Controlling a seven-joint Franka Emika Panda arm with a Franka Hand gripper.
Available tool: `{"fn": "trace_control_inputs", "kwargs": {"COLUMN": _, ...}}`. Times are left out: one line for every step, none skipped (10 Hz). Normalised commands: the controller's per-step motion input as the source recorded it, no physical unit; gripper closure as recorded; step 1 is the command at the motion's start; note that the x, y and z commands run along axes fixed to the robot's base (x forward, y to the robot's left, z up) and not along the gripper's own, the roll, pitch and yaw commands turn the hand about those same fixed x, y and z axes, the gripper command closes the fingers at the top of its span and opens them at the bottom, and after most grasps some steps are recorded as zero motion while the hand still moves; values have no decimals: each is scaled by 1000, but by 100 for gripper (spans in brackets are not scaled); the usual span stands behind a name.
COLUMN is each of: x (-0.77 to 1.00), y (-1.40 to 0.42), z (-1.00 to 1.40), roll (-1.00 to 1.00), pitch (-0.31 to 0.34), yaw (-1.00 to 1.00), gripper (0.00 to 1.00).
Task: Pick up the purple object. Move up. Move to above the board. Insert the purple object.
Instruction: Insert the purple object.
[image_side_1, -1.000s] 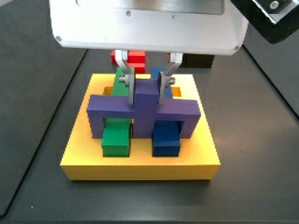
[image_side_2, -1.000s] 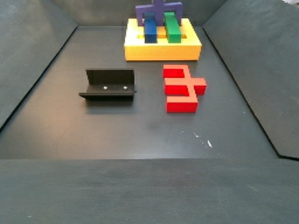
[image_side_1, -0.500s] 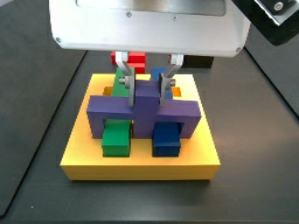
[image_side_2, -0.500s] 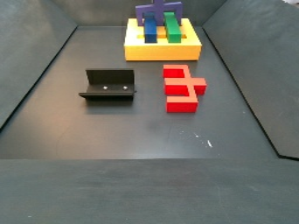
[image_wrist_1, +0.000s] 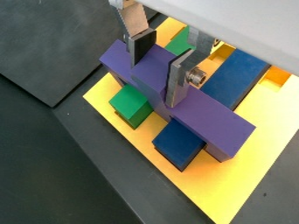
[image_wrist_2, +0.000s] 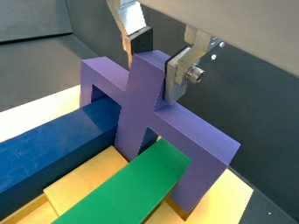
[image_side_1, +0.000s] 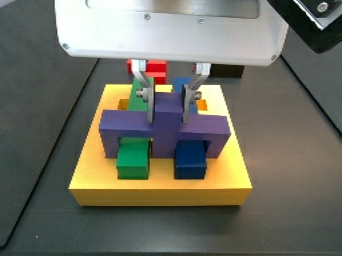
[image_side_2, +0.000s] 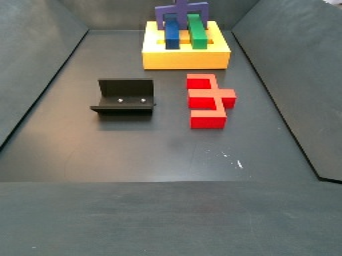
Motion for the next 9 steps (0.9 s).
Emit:
{"fn": "trace_control_inputs", "kwargs": {"x": 131, "y": 0, "z": 60, "roll": -389, "pitch": 0, "yaw": -54, "gripper": 100}}
{"fn": "trace_control_inputs", "kwargs": {"x": 340, "y": -23, "z": 166, "roll": -317, "pitch": 53, "yaw": 0, "gripper": 100}}
{"fn": "trace_control_inputs", "kwargs": {"x": 317, "y": 0, "z": 211, "roll": -273, "pitch": 84, "yaw": 57, "gripper": 100}}
{"fn": "trace_control_inputs", "kwargs": {"x": 246, "y": 0, "z": 229, "roll": -261, "pitch": 57, "yaw": 163, "gripper": 100}}
{"fn": "trace_control_inputs", "kwargs": {"x": 291, "y": -40, "z": 194, "roll": -181, "pitch": 74, "yaw": 257, "gripper": 100}}
{"fn": "trace_control_inputs", "kwargs": {"x": 177, "y": 74, "z": -186, "roll": -226, "pitch": 0, "yaw": 229, "gripper": 100}}
{"fn": "trace_control_inputs", "kwargs": {"x": 11, "y": 226, "z": -280, "roll": -336, "pitch": -23, "yaw": 34, "gripper": 100}}
{"fn": "trace_control_inputs", "kwargs": {"x": 0, "y": 257, "z": -191, "roll": -449, "pitch": -50, "yaw": 0, "gripper": 100}}
{"fn": "trace_control_inputs", "kwargs": {"x": 0, "y": 257, "z": -163, "roll": -487, "pitch": -74, "yaw": -54, "gripper": 100}}
